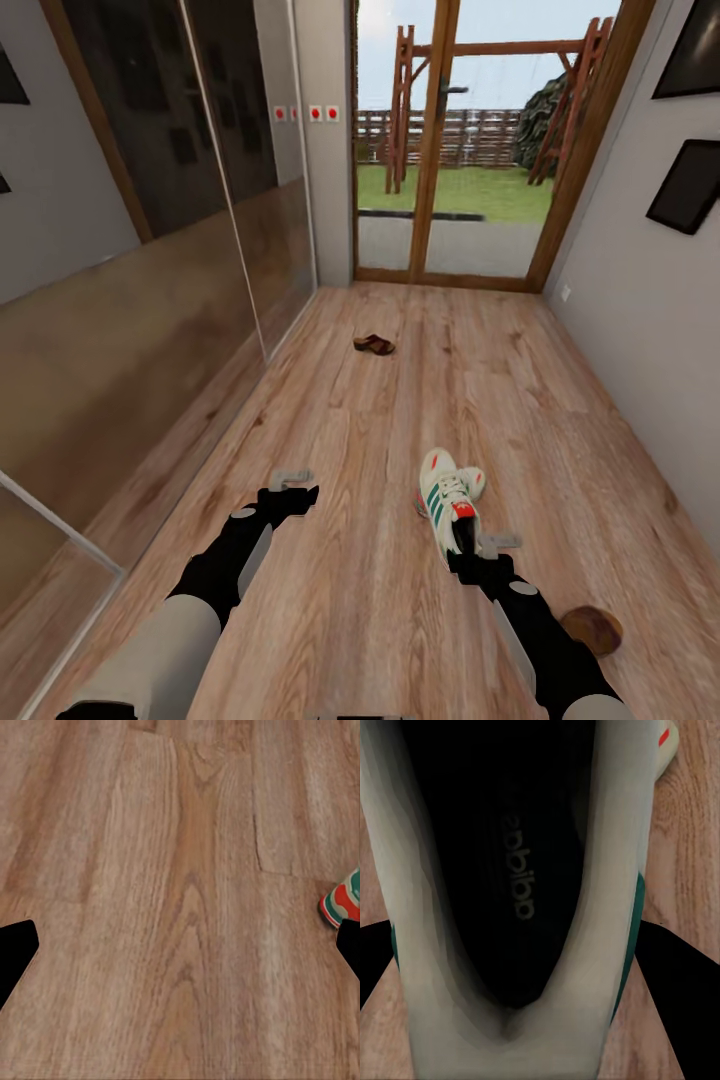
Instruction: Pick up the two gym shoes and the two sandals from the corridor floor and place them onto the hallstand (shoe rack) in the corridor, making sure they are on the rack and not on the floor. Arrange them so the two gym shoes are next to each other and the two sandals are next to each other.
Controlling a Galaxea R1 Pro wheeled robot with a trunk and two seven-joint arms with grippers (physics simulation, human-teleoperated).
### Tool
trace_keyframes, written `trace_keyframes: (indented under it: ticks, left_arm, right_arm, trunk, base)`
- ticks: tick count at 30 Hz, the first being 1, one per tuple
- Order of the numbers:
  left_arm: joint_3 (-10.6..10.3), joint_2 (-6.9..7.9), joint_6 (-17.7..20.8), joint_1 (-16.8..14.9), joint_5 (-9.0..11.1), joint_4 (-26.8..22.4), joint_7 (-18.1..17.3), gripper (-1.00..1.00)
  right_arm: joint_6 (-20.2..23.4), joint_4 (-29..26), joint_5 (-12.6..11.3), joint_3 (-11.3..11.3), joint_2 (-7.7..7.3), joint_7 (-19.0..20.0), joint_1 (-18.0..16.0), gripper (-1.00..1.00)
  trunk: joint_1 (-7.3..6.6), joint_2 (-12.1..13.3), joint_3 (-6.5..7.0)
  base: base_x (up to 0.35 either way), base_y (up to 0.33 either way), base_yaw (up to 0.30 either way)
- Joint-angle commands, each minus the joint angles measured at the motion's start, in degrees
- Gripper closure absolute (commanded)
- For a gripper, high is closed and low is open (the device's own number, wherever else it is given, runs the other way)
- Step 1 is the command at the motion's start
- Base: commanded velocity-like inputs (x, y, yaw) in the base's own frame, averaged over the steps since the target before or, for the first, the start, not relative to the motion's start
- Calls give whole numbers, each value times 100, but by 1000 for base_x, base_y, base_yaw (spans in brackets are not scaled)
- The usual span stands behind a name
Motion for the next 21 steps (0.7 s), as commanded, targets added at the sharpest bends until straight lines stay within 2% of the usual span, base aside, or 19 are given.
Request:
trace_keyframes:
  ticks: [1,13,21]
  left_arm:
    - [1,1,34,0,5,-10,-14,-100]
    - [1,1,34,-1,5,-13,-16,-100]
    - [1,1,34,0,0,-14,-12,-100]
  right_arm:
    - [35,-11,-4,-3,0,1,-1,100]
    - [34,-11,-4,-3,0,1,-1,100]
    - [32,-11,-4,-3,0,1,-1,100]
  trunk:
    - [2,-2,1]
    - [2,-2,74]
    - [2,-2,124]
  base:
    - [313,147,-152]
    - [303,143,-172]
    - [64,31,-177]
